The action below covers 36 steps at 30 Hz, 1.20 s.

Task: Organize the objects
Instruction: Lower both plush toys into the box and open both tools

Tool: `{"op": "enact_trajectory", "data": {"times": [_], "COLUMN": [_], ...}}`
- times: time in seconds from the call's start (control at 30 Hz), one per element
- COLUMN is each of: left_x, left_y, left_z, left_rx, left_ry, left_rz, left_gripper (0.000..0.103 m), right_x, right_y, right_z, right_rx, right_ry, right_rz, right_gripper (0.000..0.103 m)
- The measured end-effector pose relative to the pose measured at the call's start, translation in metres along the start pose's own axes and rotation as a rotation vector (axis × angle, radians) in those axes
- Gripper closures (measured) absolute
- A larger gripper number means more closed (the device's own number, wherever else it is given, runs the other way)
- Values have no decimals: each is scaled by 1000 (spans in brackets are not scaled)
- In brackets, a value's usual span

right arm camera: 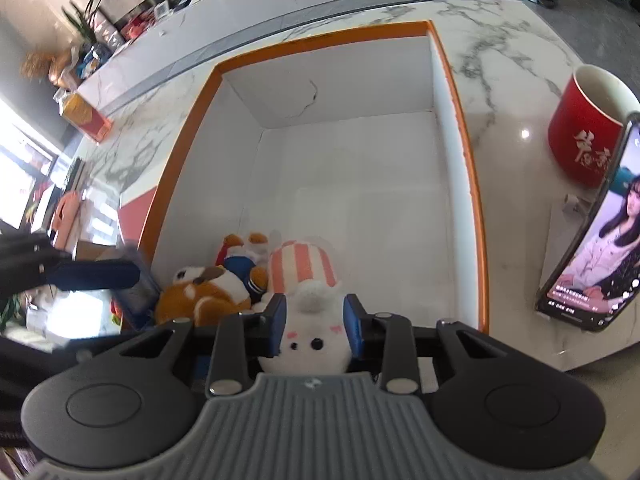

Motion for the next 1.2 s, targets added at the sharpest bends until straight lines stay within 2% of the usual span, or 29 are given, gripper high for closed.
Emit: {"op": "enact_trajectory", "data": {"times": [0.3, 0.43, 0.6, 0.63, 0.7, 0.9, 1.03, 1.2], "left_x": [26, 33, 38, 38, 39, 40, 39, 37], "left_y": [-9, -13, -18, -18, -18, -23, -29, -36], "left_z": [6, 9, 13, 13, 13, 13, 12, 11], "left_rx": [63, 107, 105, 104, 96, 73, 51, -37], "left_ry": [57, 93, 82, 85, 81, 83, 75, 30], "left_rz": [-45, -54, -66, -66, -68, -83, -88, -87], "left_gripper": [65, 72, 74, 74, 74, 74, 74, 75], "right_x": [20, 24, 24, 24, 27, 28, 29, 30], "right_y": [-2, -5, -7, -7, -7, -11, -15, -19], "right_z": [4, 3, 1, 1, 3, -1, -9, -18], "right_rx": [-39, -23, 49, 45, 33, 35, -13, -78], "right_ry": [-19, 15, 108, 97, 70, 89, 73, 26], "right_rz": [-44, -52, -67, -68, -60, -54, -49, -41], "right_gripper": [68, 67, 69, 72, 72, 72, 72, 72]}}
Point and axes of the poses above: each gripper's, at about its wrist camera, not at the fingertips, and x roughly the way its jaws point, z to its right, y to its top, the point moved 10 cm from there along x, roughly the way its jaws point, and after that the axes turned 9 degrees about y, right-handed, at the moved point
